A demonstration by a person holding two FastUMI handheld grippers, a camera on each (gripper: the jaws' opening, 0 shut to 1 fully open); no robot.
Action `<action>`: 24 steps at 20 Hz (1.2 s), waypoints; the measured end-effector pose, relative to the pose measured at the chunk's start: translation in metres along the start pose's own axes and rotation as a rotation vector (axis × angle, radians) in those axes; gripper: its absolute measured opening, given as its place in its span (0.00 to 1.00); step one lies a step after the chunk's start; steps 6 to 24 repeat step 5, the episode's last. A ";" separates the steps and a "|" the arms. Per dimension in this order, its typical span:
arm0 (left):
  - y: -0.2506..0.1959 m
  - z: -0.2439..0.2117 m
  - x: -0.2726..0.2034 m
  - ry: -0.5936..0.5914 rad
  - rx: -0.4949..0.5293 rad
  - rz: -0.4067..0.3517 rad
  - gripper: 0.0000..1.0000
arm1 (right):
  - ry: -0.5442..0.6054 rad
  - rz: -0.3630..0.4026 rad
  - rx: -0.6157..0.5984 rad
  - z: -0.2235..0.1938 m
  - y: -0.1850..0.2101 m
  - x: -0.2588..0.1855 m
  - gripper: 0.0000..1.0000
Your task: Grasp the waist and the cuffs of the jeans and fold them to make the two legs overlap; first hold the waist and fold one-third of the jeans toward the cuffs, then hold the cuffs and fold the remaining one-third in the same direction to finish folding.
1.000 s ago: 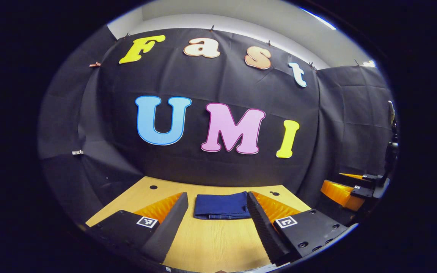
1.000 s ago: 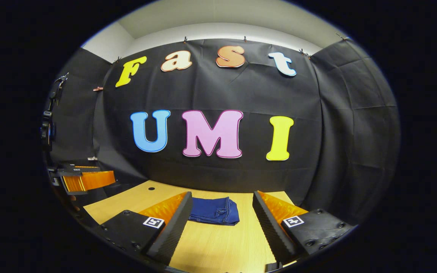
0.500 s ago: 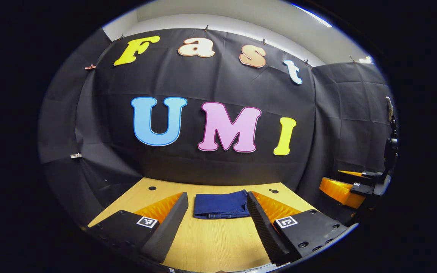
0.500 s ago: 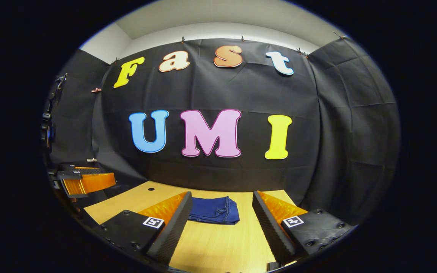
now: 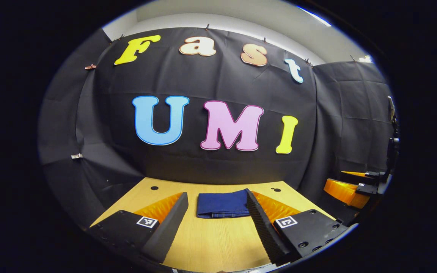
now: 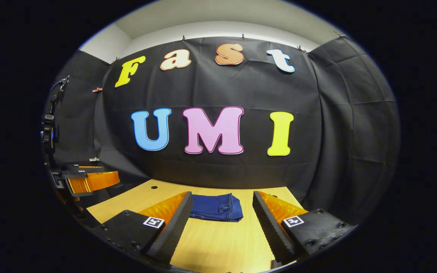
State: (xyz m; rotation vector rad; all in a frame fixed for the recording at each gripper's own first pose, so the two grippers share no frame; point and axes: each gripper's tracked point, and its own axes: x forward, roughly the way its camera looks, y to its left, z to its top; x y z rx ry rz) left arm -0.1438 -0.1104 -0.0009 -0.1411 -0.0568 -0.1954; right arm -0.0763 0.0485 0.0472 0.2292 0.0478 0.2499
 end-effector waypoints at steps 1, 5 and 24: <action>0.001 -0.001 0.000 0.003 -0.011 0.001 0.97 | 0.002 -0.005 -0.002 -0.001 -0.002 -0.001 0.97; 0.006 -0.001 0.000 -0.003 -0.065 0.005 0.97 | 0.002 -0.060 -0.029 -0.006 -0.018 -0.006 0.97; 0.006 -0.001 0.000 -0.003 -0.065 0.005 0.97 | 0.002 -0.060 -0.029 -0.006 -0.018 -0.006 0.97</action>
